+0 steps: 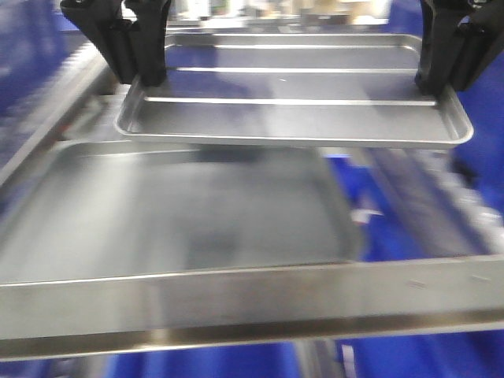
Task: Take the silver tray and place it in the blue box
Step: 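Hold the tray in both grippers while the base turns away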
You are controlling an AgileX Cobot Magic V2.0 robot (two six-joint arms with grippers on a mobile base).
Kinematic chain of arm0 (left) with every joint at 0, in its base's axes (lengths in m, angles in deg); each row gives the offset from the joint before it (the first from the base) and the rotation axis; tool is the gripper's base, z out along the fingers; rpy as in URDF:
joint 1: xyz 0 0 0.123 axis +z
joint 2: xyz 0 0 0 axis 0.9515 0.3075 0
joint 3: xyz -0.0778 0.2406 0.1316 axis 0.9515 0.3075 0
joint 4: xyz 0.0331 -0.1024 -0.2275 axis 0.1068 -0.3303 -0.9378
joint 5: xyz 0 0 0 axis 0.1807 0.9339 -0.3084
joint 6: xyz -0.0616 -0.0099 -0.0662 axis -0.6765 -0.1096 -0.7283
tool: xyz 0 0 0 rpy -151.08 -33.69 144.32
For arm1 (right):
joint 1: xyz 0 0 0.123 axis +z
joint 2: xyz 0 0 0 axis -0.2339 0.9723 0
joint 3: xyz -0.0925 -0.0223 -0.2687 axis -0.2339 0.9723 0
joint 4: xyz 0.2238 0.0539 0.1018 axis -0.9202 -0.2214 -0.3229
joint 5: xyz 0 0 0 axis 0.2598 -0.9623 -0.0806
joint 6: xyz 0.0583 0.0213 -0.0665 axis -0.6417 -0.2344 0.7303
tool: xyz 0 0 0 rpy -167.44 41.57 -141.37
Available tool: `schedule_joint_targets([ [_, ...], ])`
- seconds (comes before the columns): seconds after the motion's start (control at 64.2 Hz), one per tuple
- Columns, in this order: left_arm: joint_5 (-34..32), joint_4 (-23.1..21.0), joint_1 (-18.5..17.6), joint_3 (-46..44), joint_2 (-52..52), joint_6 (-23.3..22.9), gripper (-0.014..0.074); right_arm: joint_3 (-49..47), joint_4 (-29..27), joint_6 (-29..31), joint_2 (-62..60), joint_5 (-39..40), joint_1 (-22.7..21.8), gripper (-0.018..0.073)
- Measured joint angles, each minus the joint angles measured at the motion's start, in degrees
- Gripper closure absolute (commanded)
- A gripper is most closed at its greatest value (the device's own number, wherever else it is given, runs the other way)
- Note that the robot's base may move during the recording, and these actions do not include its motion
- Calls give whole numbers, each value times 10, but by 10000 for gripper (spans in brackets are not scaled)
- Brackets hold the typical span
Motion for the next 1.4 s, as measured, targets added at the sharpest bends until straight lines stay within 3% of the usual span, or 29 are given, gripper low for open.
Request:
schedule_joint_targets([
  [1.401,0,-1,0,0,0,0,701,0,0,0,0,0,0,500],
])
